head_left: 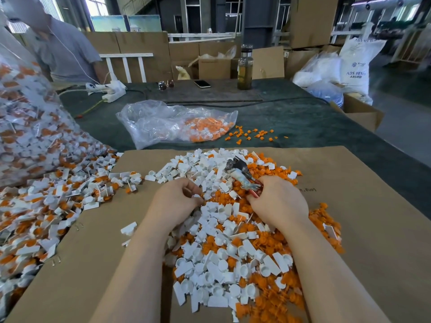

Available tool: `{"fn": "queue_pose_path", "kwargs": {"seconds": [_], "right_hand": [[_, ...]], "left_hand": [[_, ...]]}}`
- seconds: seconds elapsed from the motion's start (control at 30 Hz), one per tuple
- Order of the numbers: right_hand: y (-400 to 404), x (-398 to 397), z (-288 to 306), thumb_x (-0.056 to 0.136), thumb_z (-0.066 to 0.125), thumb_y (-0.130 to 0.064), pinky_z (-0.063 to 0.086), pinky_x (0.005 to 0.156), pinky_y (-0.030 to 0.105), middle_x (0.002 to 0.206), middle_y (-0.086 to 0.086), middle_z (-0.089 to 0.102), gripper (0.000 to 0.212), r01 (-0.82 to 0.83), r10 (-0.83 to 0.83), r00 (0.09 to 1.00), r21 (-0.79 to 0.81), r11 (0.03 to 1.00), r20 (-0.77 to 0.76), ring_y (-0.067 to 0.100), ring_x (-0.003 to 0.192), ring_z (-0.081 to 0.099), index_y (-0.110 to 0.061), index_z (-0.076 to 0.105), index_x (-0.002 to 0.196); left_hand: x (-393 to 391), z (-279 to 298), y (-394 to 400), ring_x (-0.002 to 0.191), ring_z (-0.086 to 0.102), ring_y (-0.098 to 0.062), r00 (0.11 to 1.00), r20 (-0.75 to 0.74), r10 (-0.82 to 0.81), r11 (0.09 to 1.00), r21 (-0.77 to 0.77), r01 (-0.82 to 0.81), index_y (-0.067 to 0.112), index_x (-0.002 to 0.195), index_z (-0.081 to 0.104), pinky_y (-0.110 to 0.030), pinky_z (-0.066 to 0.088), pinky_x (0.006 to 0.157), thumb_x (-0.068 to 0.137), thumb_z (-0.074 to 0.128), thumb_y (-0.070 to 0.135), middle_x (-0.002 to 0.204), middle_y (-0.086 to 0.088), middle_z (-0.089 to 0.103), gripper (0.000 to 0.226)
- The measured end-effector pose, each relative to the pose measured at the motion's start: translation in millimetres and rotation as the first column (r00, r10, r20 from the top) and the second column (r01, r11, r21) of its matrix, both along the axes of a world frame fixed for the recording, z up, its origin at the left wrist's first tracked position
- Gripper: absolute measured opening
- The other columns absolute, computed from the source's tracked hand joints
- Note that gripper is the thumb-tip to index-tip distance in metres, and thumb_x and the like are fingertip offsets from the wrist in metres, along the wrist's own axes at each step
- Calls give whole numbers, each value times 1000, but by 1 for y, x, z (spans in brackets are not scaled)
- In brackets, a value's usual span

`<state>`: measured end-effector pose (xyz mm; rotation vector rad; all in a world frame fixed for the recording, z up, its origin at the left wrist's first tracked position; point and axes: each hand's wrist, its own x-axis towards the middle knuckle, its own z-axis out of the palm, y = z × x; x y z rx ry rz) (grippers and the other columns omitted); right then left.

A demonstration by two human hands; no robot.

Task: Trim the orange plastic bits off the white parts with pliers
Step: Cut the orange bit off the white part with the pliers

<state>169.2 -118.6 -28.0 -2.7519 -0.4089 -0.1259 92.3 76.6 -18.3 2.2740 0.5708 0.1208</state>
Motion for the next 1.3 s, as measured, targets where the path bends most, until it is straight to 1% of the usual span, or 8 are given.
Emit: {"fn": "queue_pose_path", "kwargs": {"seconds": [0.2,0.4,0.53,0.7,0.8,0.9,1.03,1.3], "right_hand": [[-4,3,1,90,59,-44,47,54,27,80,-8,57,19,23,-21,999,55,998,-24,13,72,57,-26,58,96],[-2,-1,3,87,61,-37,45,50,25,76,-9,57,10,6,-7,1000,-32,999,-26,10,66,56,-28,59,92],[-1,-3,4,88,61,-34,41,49,25,75,-8,54,10,23,-23,1000,-7,1000,-12,10,64,53,-28,53,88],[-1,-3,6,90,60,-33,46,54,27,76,-10,55,9,10,-15,1000,180,984,26,11,68,56,-26,56,94],[1,-4,13,90,63,-32,44,58,24,80,-13,58,15,-49,40,999,431,901,28,7,73,57,-23,61,102],[5,-11,21,90,66,-26,45,64,17,87,-15,64,13,-84,135,991,707,702,-17,0,79,62,-30,66,102],[11,-21,26,90,68,-18,46,65,3,87,-17,66,18,-127,224,974,860,494,15,-14,84,60,-35,63,94],[12,-23,26,90,67,-16,45,69,3,90,-14,67,17,-166,232,971,848,502,53,-9,87,62,-29,63,100]], "left_hand": [[2,-3,-1,80,64,-11,993,108,52,999,7,-53,32,84,67,-26,52,68,88,74,26,85,10,69,9],[4,5,-8,61,66,1,961,237,146,943,-326,-63,34,92,73,-6,43,43,97,63,21,77,9,73,17],[2,10,-11,63,70,-4,957,197,214,780,-624,-46,26,94,76,-23,60,66,88,74,28,75,6,76,6],[3,10,-17,74,74,-11,959,241,150,745,-665,50,13,101,75,-23,55,68,83,77,15,85,-1,78,18],[5,11,-27,83,76,-17,944,268,190,691,-720,65,8,105,69,-23,59,68,93,66,6,88,-7,78,13],[6,14,-36,83,76,-17,931,299,210,648,-755,97,5,104,64,-21,59,65,93,66,7,89,-8,78,11],[6,15,-45,72,73,-11,929,316,193,674,-730,109,10,89,70,-18,56,61,84,78,13,82,-1,77,10],[6,16,-52,64,68,-13,909,343,235,656,-746,113,8,91,74,-25,57,62,83,77,8,74,-5,74,9]]}}
